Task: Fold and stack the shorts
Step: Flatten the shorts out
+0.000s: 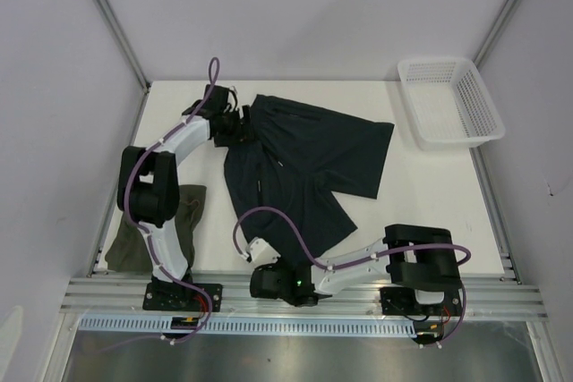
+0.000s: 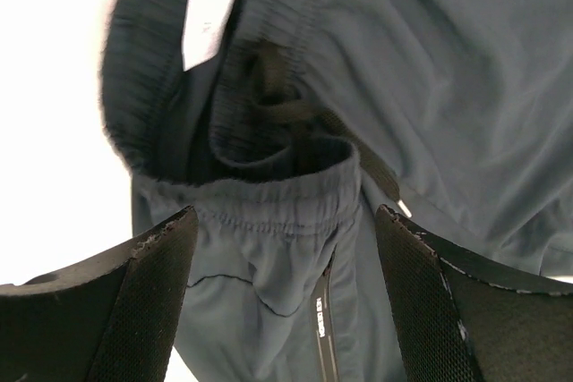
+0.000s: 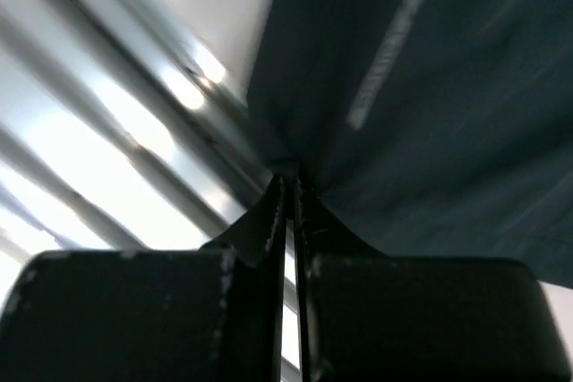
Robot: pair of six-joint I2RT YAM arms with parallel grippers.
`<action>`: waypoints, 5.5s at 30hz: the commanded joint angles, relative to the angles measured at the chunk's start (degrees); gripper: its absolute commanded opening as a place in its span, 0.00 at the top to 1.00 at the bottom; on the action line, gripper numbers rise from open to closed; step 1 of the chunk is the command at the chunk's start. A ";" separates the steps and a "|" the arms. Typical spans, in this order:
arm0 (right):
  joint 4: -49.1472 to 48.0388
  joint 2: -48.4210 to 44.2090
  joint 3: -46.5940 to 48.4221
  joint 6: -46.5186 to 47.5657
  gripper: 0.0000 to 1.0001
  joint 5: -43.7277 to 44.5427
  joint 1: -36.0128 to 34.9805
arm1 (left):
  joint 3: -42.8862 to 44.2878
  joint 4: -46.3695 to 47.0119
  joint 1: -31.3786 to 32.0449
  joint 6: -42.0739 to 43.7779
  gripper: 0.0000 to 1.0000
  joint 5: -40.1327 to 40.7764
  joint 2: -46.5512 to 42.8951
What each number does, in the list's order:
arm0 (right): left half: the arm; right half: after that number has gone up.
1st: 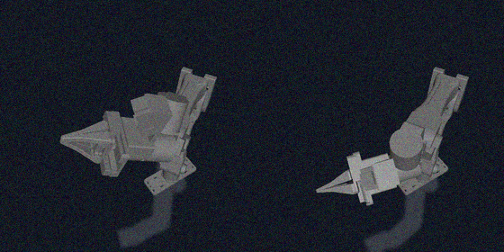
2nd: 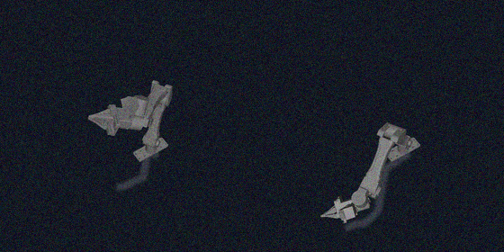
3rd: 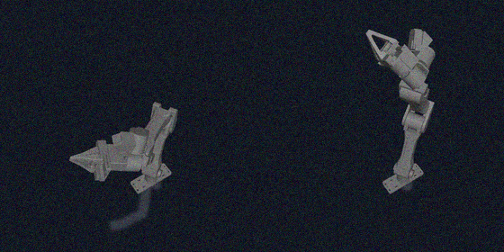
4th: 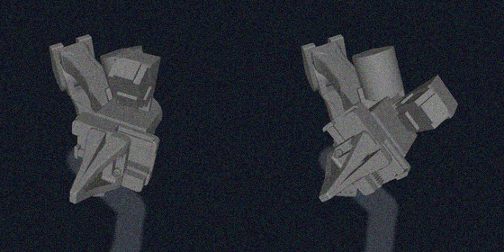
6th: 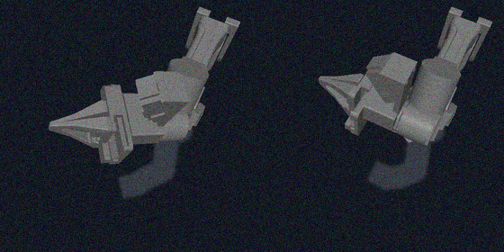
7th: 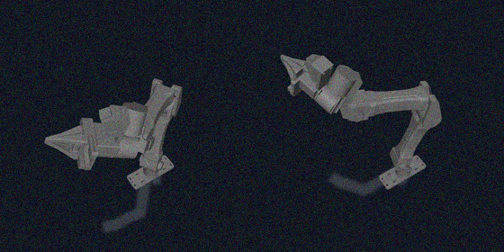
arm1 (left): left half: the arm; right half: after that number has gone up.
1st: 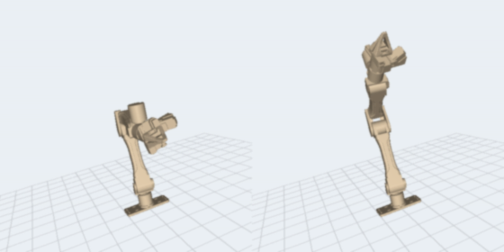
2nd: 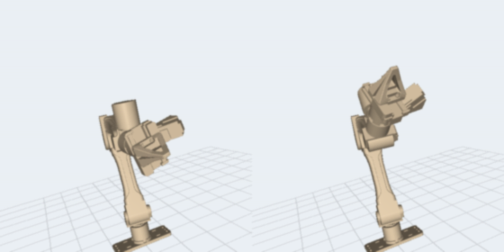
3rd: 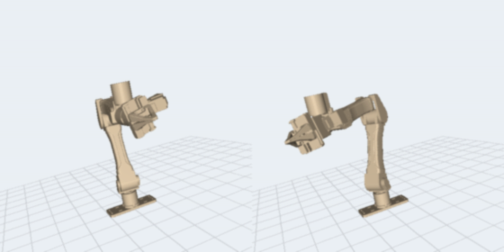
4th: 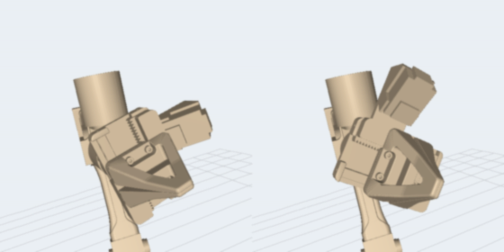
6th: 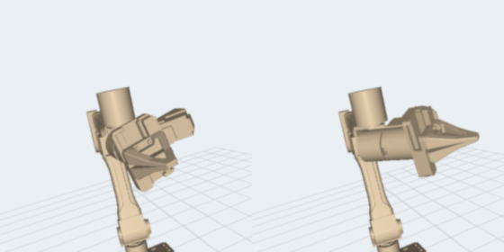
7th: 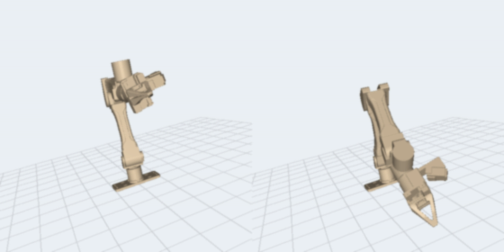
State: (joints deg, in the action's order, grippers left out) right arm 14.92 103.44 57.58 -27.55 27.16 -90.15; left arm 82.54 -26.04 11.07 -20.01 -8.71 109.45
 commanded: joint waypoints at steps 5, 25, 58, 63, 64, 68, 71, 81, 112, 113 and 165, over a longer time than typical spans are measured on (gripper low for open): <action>4.68 -0.34 -3.09 -7.51 1.00 6.59 -3.98 | -5.55 1.52 1.94 0.58 0.19 -1.57 -8.46; 1.78 1.15 -4.58 -7.96 1.00 7.74 -5.21 | 1.03 -3.13 6.42 0.15 0.22 8.00 -0.73; -1.29 -0.87 -7.31 -7.70 1.00 5.72 -3.89 | -18.61 9.42 -5.26 -6.79 1.00 -2.17 -15.04; -1.56 -0.87 -7.13 -6.91 1.00 5.19 -3.89 | -27.60 16.71 -12.90 -13.11 1.00 -8.95 -23.13; -1.64 -0.96 -7.22 -6.73 1.00 5.10 -3.98 | -30.22 19.34 -13.87 -14.08 1.00 -9.57 -25.58; -1.47 -1.66 -6.26 -3.93 1.00 4.39 -5.82 | -35.60 21.82 -18.79 -16.90 1.00 -11.85 -28.24; -0.59 -1.84 -3.63 -1.81 1.00 4.22 -8.19 | -36.14 20.42 -20.64 -16.73 1.00 -12.38 -27.45; 8.80 3.08 6.14 1.01 1.00 7.64 -15.93 | -31.40 17.97 -23.72 -17.17 1.00 -15.46 -22.97; -0.77 -24.17 0.85 1.80 0.45 -20.73 32.89 | -30.86 14.44 -25.84 -16.99 1.00 -17.30 -26.22; -1.03 -23.29 1.82 0.93 0.49 -22.05 39.98 | -31.56 14.96 -25.84 -17.43 1.00 -17.65 -26.39; -22.83 32.44 39.45 -17.54 1.00 -44.73 85.58 | -26.73 28.76 -14.67 -17.96 1.00 -27.86 -10.56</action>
State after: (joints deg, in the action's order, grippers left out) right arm -7.31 139.02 98.65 -46.50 -19.73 -4.47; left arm 54.74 1.21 -3.68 -38.52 -33.89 99.04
